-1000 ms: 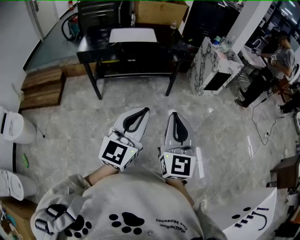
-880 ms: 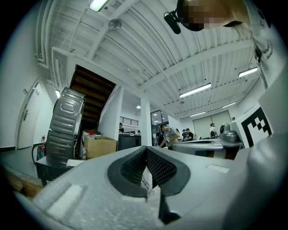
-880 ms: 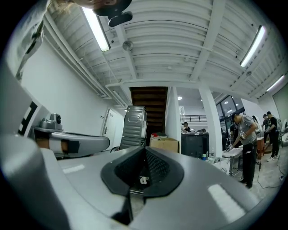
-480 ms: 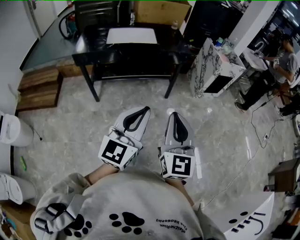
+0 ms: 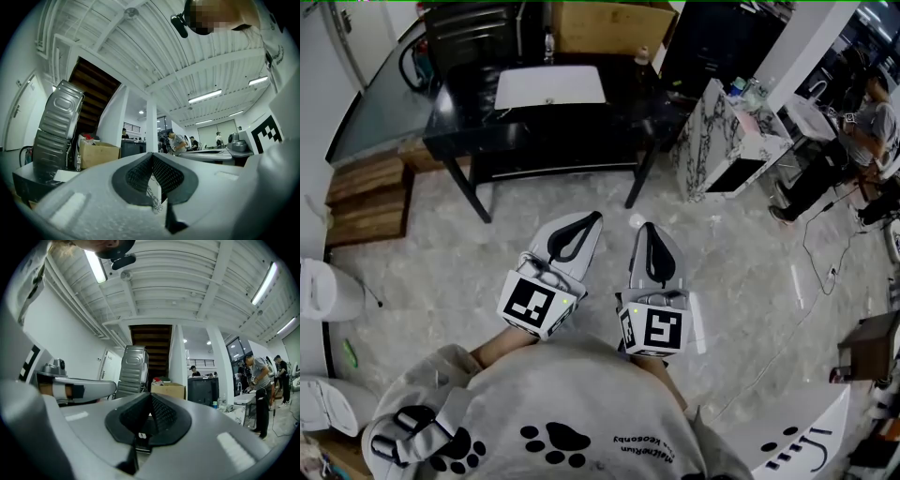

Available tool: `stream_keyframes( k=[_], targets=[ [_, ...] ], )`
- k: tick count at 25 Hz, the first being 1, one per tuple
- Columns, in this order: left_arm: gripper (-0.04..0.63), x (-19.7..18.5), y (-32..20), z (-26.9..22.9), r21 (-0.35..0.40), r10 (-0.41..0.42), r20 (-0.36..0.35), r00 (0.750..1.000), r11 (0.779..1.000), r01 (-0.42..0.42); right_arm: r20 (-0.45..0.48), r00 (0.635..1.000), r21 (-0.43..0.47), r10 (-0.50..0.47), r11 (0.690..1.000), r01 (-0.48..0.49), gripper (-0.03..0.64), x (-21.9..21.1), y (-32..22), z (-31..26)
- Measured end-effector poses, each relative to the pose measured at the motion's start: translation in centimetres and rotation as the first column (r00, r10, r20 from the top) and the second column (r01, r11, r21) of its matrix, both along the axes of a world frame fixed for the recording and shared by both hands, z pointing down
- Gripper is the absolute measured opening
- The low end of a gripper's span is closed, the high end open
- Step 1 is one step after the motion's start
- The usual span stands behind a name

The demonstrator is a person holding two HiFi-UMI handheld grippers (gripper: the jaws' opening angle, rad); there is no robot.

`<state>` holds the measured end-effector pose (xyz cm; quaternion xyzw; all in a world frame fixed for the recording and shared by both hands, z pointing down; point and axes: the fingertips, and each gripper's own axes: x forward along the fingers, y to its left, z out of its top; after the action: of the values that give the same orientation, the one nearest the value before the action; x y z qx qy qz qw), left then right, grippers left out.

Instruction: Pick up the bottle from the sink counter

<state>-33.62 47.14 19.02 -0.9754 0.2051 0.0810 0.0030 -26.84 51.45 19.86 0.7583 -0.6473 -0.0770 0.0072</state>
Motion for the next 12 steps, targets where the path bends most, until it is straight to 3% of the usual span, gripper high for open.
stream_keyframes(
  k=[12],
  targets=[
    [-0.002, 3.8, -8.1, 0.5, -0.004, 0.089, -0.008, 0.996, 0.996, -0.09, 0.006, 0.997, -0.001, 0.073, 0.997, -0.073, 0.002, 3.3, -8.1, 0.5]
  ],
)
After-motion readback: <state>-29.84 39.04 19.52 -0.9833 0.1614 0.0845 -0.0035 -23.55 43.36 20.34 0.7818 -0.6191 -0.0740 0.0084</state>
